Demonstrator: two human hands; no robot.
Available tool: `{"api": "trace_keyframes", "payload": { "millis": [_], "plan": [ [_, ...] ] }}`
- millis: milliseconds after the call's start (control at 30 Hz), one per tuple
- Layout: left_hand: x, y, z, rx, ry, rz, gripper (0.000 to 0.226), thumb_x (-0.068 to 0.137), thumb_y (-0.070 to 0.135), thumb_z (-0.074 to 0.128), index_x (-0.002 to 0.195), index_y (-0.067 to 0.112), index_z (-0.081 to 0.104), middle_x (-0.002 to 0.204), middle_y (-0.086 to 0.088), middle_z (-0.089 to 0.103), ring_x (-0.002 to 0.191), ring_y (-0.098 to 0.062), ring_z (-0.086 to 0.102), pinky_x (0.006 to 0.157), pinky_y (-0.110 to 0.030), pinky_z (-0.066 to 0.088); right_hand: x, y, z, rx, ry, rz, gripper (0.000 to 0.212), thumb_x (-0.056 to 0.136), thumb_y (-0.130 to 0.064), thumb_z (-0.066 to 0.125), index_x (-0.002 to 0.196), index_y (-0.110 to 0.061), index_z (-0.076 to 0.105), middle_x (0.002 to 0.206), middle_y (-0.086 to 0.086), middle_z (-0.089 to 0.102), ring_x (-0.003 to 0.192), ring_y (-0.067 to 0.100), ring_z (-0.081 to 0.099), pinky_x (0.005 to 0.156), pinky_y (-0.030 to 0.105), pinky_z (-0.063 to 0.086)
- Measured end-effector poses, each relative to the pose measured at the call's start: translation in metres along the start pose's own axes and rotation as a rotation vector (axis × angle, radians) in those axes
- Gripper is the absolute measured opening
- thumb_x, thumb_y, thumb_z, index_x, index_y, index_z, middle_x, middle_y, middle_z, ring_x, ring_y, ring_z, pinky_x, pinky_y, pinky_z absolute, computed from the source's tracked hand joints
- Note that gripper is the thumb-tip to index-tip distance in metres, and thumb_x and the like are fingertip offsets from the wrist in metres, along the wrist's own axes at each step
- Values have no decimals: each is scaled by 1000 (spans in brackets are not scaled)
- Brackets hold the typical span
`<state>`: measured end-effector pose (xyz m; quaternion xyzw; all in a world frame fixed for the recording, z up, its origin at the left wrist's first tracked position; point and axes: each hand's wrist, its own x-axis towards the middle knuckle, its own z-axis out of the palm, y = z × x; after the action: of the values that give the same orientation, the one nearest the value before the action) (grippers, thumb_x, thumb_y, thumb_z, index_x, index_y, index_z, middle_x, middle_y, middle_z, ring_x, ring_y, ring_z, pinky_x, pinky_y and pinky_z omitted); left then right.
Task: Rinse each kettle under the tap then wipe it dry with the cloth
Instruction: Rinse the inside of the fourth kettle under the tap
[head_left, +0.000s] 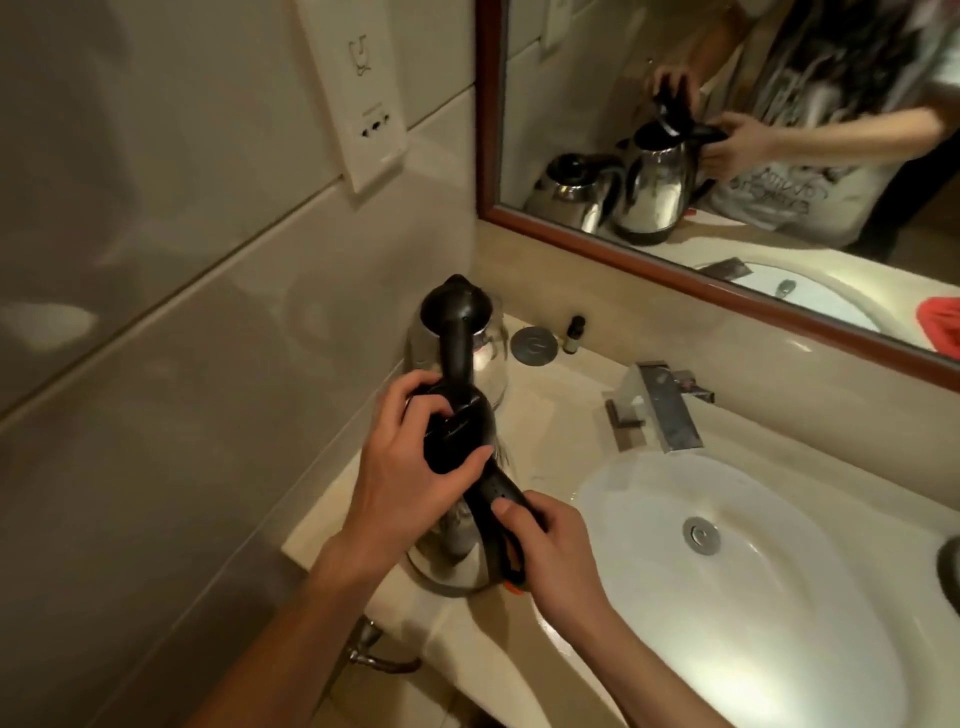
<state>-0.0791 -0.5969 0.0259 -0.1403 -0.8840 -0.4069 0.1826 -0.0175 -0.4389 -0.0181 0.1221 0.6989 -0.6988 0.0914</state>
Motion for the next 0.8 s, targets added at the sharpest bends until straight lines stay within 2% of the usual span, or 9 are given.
{"api": "trace_keyframes", "payload": {
  "millis": [100,200,300,367,467,533,667,733,800],
  "plan": [
    [3,32,27,-36,6,135,49,73,27,83,110,12,55,132,-6,47,120,-25,52,98,-36,51,-12,0,-36,31,54,-21,34,73,-53,65,51,-28,58,51,-5,45,54,21,41,59,41,34],
    [2,68,62,-39,-3,357,50,76,20,81,115,12,51,130,-11,47,118,-27,49,103,-31,44,-26,1,-76,53,129,-43,36,74,-52,67,52,-26,55,51,-3,42,53,20,38,57,41,32],
    [-3,103,99,-55,-51,556,51,77,12,82,118,11,51,131,-12,46,120,-30,48,106,-31,39,-44,3,-116,64,223,-69,36,73,-50,67,51,-26,52,51,-7,39,51,14,34,53,30,28],
    [-4,120,124,-110,-131,598,52,79,15,81,121,9,51,132,-14,49,121,-31,50,105,-35,42,-54,9,-144,111,292,-53,38,74,-45,71,50,-24,51,51,-6,38,50,12,32,48,26,26],
    [3,133,152,-323,-334,444,49,86,29,69,128,10,51,137,-8,50,128,-20,49,106,-30,42,-61,26,-181,136,419,-19,41,72,-46,74,49,-21,50,51,1,40,50,16,35,49,29,27],
    [16,126,172,-366,-422,291,47,90,38,58,130,14,53,139,-1,50,131,-10,46,107,-24,39,-59,42,-200,141,459,12,43,70,-50,72,49,-20,52,52,6,43,52,20,39,54,38,32],
    [47,94,222,-256,-540,161,51,91,52,51,130,20,56,134,5,54,125,-5,48,103,-25,40,-46,68,-224,165,502,60,45,71,-50,74,53,-17,49,56,12,41,55,26,40,58,47,35],
    [63,80,245,-162,-557,175,52,91,54,48,128,20,59,132,4,56,121,-4,47,100,-23,37,-39,78,-231,194,494,64,48,70,-48,75,54,-13,48,55,12,40,54,26,39,56,45,36],
    [80,66,267,-40,-579,223,50,92,53,49,126,18,60,128,1,60,118,-11,50,99,-28,39,-33,89,-235,221,484,75,48,68,-49,75,56,-10,49,55,12,41,53,26,40,52,41,35]
  ]
}}
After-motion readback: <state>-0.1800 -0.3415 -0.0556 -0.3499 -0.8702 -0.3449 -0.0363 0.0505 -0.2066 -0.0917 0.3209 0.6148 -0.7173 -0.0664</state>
